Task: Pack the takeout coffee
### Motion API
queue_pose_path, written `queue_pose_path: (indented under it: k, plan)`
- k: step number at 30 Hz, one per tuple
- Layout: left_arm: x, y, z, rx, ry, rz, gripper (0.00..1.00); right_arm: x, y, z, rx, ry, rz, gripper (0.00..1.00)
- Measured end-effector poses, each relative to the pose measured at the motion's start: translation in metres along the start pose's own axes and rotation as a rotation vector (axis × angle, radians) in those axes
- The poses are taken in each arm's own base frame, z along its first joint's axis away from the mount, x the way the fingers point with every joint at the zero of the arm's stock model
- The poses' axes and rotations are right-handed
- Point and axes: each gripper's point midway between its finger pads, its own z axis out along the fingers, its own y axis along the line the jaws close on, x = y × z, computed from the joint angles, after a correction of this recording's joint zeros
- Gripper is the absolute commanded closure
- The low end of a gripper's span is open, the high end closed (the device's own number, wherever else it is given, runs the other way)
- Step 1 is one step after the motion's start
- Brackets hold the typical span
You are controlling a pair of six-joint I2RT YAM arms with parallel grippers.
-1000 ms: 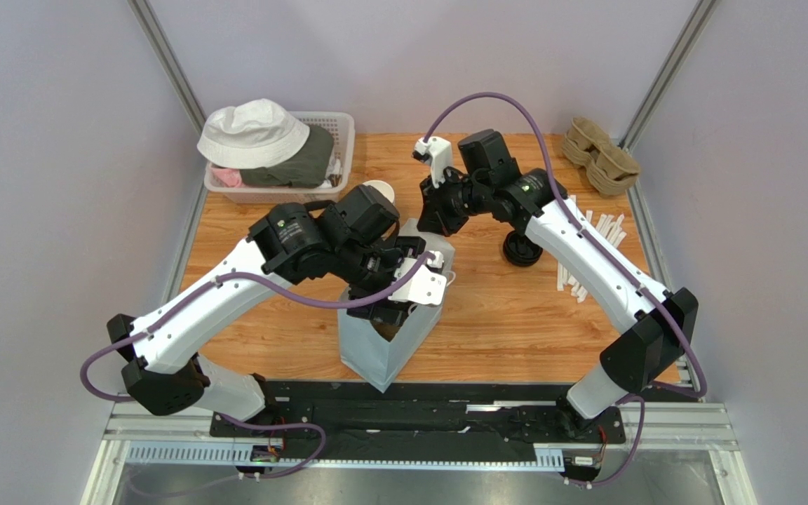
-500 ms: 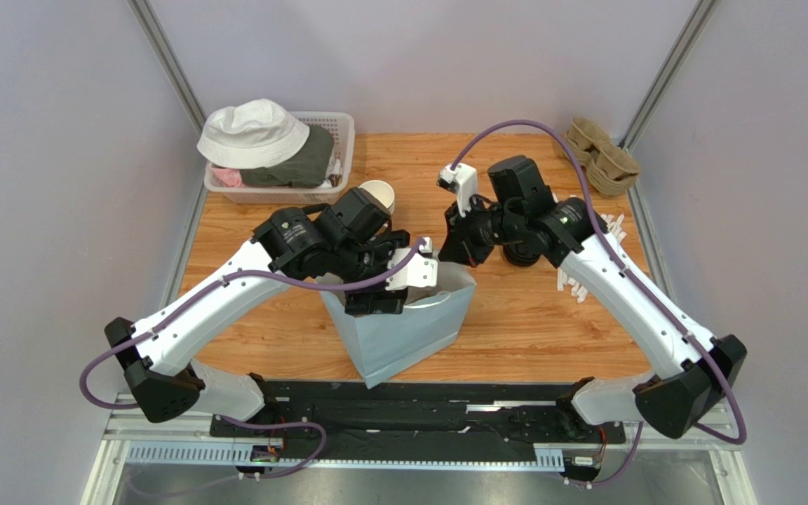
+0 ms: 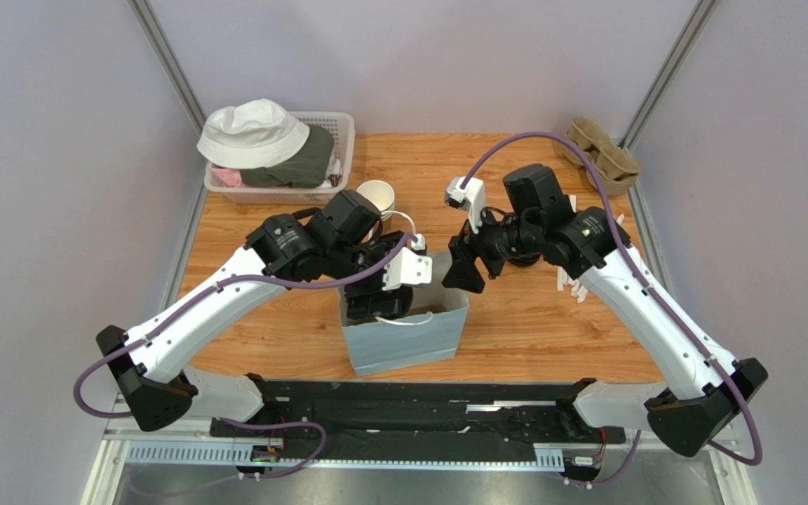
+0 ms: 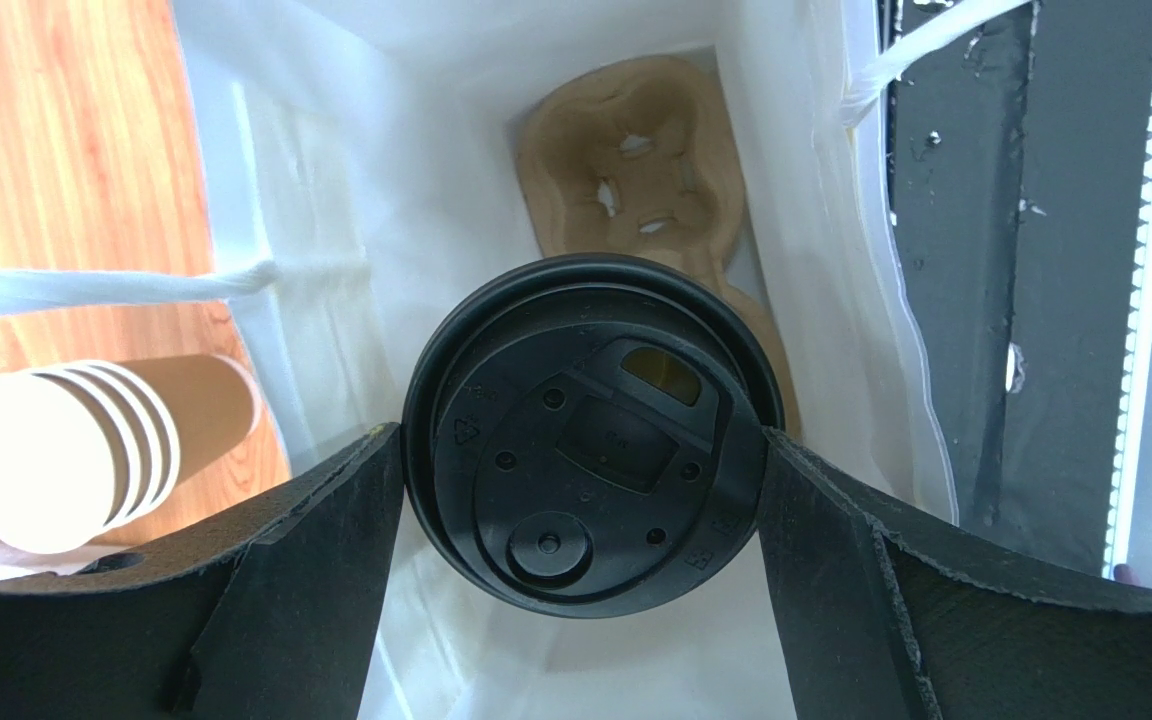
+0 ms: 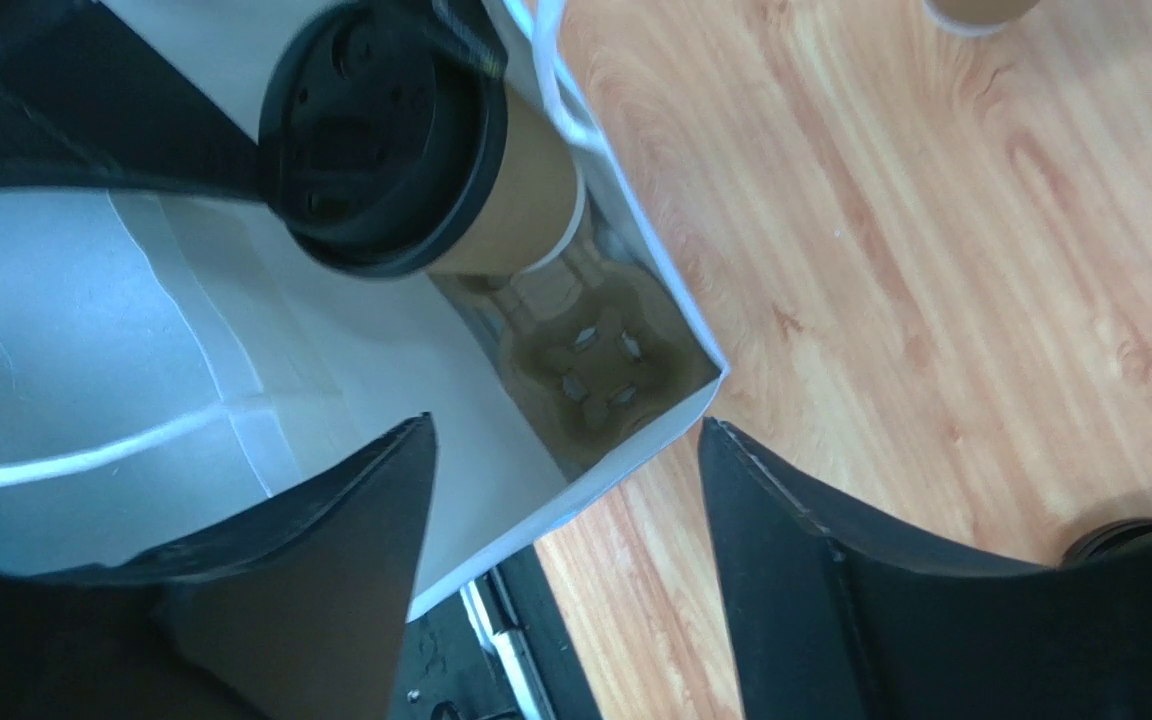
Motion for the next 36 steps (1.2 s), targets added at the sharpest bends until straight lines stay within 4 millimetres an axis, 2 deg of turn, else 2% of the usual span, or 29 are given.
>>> queue_pose_path:
  k: [5, 11, 17, 24, 27, 28, 30, 31, 32, 36]
  plan:
    - [0.002, -0.004, 0.003, 0.015, -0.004, -0.010, 0.87, -0.025, -0.006, 0.000, 0.011, -0.050, -0.050, 0.24]
    - [0.001, -0.006, 0.006, 0.024, -0.018, -0.019, 0.87, -0.039, -0.014, 0.006, 0.025, -0.093, -0.079, 0.23]
    - [0.006, -0.008, 0.011, 0.036, -0.008, -0.026, 0.87, -0.051, -0.028, 0.029, 0.012, -0.104, -0.097, 0.22]
    - [0.007, -0.007, 0.013, 0.031, -0.010, -0.028, 0.87, -0.049, -0.031, 0.055, -0.072, -0.081, -0.104, 0.25]
    - [0.010, -0.008, 0.016, 0.034, -0.001, -0.037, 0.87, -0.049, -0.025, 0.061, -0.107, -0.076, -0.125, 0.35]
    - [0.011, -0.008, 0.016, 0.034, 0.002, -0.041, 0.87, -0.049, -0.023, 0.063, -0.117, -0.075, -0.136, 0.53]
    - [0.013, -0.009, 0.017, 0.031, 0.007, -0.052, 0.87, -0.049, -0.021, 0.065, -0.130, -0.072, -0.153, 0.73]
    - [0.015, -0.009, 0.017, 0.027, 0.010, -0.059, 0.87, -0.049, -0.021, 0.067, -0.134, -0.069, -0.160, 0.96]
    - [0.016, -0.008, 0.017, 0.020, 0.013, -0.068, 0.87, -0.048, -0.021, 0.068, -0.134, -0.066, -0.165, 1.00]
    - [0.021, -0.003, 0.015, -0.034, 0.017, -0.108, 0.87, -0.048, -0.022, 0.068, -0.115, -0.063, -0.163, 1.00]
